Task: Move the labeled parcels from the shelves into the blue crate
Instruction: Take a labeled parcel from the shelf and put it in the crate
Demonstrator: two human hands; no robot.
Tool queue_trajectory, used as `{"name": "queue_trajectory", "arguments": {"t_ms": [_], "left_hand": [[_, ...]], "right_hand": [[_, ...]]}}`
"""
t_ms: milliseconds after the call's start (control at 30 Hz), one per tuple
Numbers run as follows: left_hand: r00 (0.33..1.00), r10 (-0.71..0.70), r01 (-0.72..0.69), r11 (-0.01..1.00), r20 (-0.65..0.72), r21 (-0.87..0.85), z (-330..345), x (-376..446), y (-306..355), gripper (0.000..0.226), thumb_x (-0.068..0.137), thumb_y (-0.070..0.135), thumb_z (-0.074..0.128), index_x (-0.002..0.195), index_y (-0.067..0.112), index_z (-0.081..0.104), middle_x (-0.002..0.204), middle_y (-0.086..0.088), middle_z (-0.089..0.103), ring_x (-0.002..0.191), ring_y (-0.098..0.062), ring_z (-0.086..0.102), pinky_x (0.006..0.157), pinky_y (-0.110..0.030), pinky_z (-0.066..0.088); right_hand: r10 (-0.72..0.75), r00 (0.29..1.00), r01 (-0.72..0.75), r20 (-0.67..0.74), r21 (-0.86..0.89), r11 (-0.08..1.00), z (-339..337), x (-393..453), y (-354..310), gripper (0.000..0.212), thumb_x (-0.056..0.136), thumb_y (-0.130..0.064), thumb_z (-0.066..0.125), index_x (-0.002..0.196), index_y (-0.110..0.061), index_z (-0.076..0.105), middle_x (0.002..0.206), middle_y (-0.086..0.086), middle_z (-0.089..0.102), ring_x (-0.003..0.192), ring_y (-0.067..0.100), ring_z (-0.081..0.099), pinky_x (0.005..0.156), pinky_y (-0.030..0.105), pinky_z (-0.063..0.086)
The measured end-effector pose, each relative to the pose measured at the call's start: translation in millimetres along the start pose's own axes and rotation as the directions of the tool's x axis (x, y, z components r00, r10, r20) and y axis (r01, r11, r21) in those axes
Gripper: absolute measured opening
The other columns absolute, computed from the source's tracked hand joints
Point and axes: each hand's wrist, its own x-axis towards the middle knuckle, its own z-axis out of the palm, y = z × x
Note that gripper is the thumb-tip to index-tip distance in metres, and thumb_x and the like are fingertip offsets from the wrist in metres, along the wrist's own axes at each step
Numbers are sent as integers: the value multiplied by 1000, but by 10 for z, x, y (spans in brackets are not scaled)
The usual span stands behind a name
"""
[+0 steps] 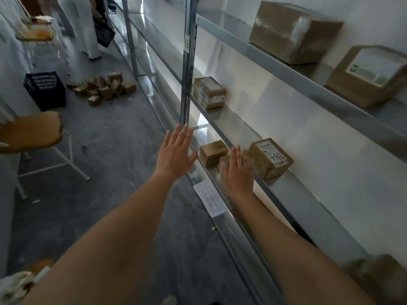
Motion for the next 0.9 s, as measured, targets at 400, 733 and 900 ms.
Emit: {"name": "queue_trajectory", "arguments": {"t_ms": [400,733,900], "left_hand": [[987,78,-79,997,143,2,902,1606,-706,70,96,54,17,154,18,1,162,-1,-3,148,-20,-11,121,-41,-5],[932,167,-170,985,321,-18,1726,2627,-1307,70,98,55,21,153,17,4,162,-3,0,149,-21,-8,121,-41,-4],[875,215,-190,977,434,-101,2177,3091,-1671,68,99,54,20,153,17,2,162,-3,-4,148,-19,-11,121,-40,-4]], "right_hand": [[53,997,-54,49,26,998,894,1749,-295,66,103,-45,22,156,-11,5,164,9,2,151,27,1,115,39,-6],[43,991,-47,131,28,999,1592,2597,-587,65,97,-36,53,148,-3,33,153,18,36,140,33,37,113,47,30],[125,963,-137,241,31,990,2047,2811,-809,59,100,-36,34,149,-4,33,152,15,39,136,31,44,107,47,42]]}}
